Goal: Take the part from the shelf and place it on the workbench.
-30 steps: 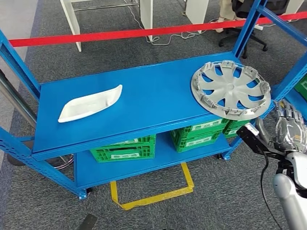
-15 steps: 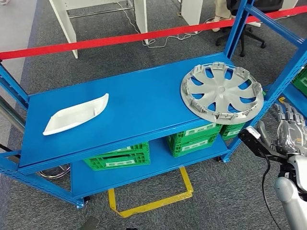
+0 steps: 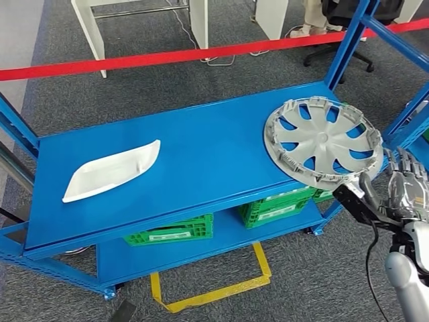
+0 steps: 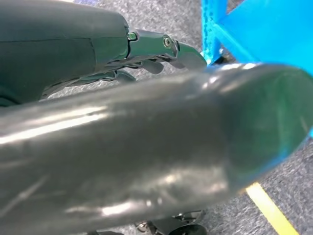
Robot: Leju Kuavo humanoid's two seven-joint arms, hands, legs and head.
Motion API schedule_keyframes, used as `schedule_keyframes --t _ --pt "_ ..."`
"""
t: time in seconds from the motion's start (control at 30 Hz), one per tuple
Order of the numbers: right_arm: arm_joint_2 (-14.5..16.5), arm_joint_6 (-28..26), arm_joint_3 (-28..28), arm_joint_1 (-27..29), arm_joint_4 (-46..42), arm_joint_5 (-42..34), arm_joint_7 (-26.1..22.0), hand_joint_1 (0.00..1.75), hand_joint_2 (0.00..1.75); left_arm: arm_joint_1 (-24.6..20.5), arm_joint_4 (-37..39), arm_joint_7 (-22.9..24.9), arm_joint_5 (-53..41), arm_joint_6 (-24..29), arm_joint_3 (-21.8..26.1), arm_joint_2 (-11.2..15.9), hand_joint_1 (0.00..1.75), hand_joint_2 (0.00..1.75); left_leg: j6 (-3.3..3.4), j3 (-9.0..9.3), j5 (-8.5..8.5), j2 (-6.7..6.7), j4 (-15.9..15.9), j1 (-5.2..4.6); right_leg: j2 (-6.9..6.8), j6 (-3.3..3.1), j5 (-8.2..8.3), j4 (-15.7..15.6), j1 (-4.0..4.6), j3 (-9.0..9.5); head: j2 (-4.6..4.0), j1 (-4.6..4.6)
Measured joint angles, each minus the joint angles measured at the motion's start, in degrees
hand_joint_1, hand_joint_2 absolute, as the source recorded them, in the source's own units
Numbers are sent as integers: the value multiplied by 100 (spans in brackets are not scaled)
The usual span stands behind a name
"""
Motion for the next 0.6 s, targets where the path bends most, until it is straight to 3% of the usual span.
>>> schedule_keyframes --t 0.07,0.1,0.27,0.33,0.4,0.43,0.47,0.5,0.57,0.6 --pt "2 14 2 -1 5 20 0 0 0 -6 0 42 -11 53 -1 3 0 0 -55 103 -96 -3 18 -4 -31 11 473 -662 -5 240 0 6" --pt "4 26 2 -1 9 28 0 0 0 -14 0 79 -15 93 -1 4 0 0 -84 118 -130 -6 38 -14 -41 -13 562 -921 0 354 0 15" --pt "9 60 1 44 14 47 10 0 0 -34 0 197 -20 203 0 5 0 0 -195 59 -249 1 183 -26 -23 -214 457 -1104 4 471 0 -10" --pt "9 60 1 37 13 47 11 0 0 -45 0 201 -20 207 0 5 0 0 -255 -154 -493 5 666 -13 -31 -274 428 -1114 -10 525 0 -23" --pt "9 62 2 38 13 47 11 0 0 -44 0 202 -20 207 -1 5 0 0 -278 -549 -765 6 1417 -2 -37 -315 393 -1114 -3 568 0 -29" --pt "9 63 3 40 13 47 11 0 0 -39 0 201 -20 207 -1 5 0 0 -276 -702 -791 6 1663 1 -34 -324 377 -1114 1 591 0 -28" --pt "9 65 3 41 13 48 11 0 0 -35 0 197 -21 202 -1 5 0 0 -265 -775 -706 6 1722 1 -27 -327 358 -1113 7 617 0 -30" --pt "9 66 3 41 13 48 11 0 0 -34 0 189 -23 189 -1 5 0 0 -242 -744 -506 5 1557 -1 -18 -325 337 -1114 13 652 0 -30" --pt "9 69 3 36 15 62 11 0 0 -36 0 160 -27 127 -2 9 0 0 -165 -503 -26 1 880 -19 -4 -309 290 -1117 26 722 0 -27" --pt "10 73 4 32 17 86 11 0 0 -38 0 146 -31 94 -2 13 0 0 -130 -381 117 -1 563 -31 4 -290 269 -1114 37 740 0 -25"
